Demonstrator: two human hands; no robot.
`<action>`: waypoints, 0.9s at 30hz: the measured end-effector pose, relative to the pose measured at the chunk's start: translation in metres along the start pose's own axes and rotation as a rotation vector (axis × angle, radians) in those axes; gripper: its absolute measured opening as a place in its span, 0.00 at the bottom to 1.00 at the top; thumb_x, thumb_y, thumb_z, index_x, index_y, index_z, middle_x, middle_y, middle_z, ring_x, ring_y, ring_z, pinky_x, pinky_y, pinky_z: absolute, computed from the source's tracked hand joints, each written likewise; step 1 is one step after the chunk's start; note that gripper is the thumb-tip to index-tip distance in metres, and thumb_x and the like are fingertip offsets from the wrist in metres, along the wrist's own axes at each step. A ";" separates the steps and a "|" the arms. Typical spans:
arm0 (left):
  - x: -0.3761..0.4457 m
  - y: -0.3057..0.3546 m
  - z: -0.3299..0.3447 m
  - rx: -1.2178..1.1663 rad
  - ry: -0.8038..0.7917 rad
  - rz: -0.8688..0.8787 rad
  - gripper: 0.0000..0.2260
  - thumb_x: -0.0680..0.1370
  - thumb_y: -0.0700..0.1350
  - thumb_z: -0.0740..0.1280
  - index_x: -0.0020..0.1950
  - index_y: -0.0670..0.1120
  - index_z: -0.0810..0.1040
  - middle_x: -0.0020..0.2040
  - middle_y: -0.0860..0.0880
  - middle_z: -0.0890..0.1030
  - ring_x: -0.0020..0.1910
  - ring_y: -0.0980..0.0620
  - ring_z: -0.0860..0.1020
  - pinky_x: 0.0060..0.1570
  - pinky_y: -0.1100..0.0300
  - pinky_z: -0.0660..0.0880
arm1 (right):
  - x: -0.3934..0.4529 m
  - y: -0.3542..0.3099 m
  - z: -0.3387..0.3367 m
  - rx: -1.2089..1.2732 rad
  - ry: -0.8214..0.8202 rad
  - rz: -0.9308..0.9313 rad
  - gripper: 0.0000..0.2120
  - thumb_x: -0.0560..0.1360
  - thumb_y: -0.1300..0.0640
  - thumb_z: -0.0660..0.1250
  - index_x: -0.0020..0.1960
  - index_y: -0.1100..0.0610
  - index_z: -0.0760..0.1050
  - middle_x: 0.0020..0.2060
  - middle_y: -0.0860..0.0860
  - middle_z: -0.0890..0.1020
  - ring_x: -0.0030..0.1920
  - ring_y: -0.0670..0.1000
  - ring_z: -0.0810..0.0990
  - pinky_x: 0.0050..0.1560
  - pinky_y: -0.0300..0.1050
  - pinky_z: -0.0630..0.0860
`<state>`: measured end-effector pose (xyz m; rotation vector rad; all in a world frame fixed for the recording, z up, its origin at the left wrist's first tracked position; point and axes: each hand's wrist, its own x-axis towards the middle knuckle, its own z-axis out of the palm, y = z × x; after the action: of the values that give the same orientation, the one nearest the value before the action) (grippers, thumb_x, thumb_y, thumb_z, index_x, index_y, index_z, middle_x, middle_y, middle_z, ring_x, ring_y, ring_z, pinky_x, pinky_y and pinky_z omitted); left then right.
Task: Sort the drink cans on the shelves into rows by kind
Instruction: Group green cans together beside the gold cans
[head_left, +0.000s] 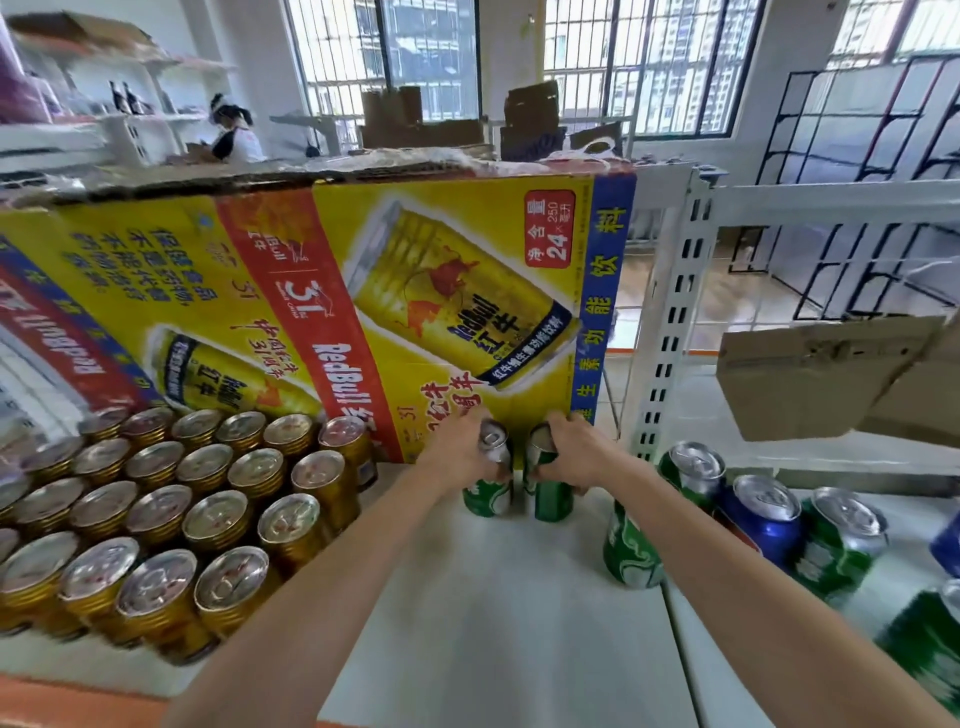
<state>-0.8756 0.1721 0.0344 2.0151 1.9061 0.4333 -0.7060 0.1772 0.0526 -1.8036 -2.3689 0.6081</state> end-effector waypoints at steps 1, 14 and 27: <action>0.002 -0.002 0.000 -0.004 0.000 0.013 0.30 0.67 0.46 0.76 0.66 0.47 0.68 0.61 0.45 0.70 0.59 0.47 0.69 0.57 0.58 0.67 | 0.003 0.002 0.000 0.013 0.002 -0.004 0.32 0.71 0.50 0.72 0.67 0.58 0.60 0.57 0.57 0.69 0.49 0.56 0.74 0.37 0.46 0.79; 0.015 0.013 -0.004 0.052 -0.004 -0.017 0.28 0.70 0.51 0.73 0.66 0.45 0.69 0.63 0.44 0.68 0.62 0.45 0.69 0.59 0.53 0.69 | 0.015 0.002 0.004 -0.084 0.042 0.095 0.40 0.67 0.36 0.70 0.67 0.58 0.58 0.62 0.58 0.69 0.59 0.60 0.74 0.51 0.53 0.75; 0.018 0.012 -0.019 0.092 -0.017 -0.038 0.27 0.69 0.61 0.72 0.57 0.41 0.76 0.53 0.44 0.79 0.49 0.48 0.75 0.44 0.55 0.71 | 0.011 0.003 -0.021 -0.136 -0.016 0.038 0.29 0.69 0.42 0.70 0.61 0.59 0.67 0.55 0.55 0.75 0.51 0.55 0.76 0.48 0.49 0.77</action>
<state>-0.8721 0.1897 0.0563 2.0288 1.9851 0.3232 -0.6998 0.1935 0.0689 -1.9091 -2.4468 0.4773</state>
